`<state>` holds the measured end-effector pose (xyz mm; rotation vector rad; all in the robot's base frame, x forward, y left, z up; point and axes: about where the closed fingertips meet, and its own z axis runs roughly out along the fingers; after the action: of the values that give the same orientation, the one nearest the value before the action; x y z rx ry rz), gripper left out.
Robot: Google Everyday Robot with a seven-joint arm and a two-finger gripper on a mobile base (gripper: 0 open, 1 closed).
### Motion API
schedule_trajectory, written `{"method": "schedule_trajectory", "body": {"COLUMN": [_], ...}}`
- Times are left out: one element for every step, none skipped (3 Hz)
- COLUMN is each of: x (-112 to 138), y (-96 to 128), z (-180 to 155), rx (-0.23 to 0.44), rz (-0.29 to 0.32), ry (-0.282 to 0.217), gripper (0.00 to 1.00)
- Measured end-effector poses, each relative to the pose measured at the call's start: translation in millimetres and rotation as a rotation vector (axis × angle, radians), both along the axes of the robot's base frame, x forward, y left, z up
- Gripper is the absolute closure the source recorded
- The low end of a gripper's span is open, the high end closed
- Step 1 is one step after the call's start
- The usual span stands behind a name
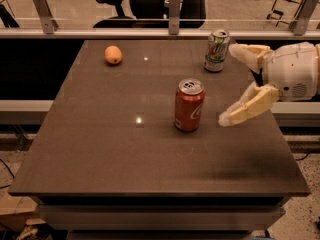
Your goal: Knock coke can over
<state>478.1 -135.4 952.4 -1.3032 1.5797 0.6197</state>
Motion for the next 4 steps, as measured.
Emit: {"method": "schedule_trajectory", "body": {"x": [-3.5,-1.7,3.8,10.8], "y": [12.3,24.5,32.4,36.3], "z": [-10.1,-24.4,-34.8,-43.9], "rx": [0.021,0.019,0.013,0.055], "rz": [0.021,0.043,0.054,0.076], "ry": [0.014,0.044,0.064,0.081], "gripper": [0.00,0.00,0.00,0.00]}}
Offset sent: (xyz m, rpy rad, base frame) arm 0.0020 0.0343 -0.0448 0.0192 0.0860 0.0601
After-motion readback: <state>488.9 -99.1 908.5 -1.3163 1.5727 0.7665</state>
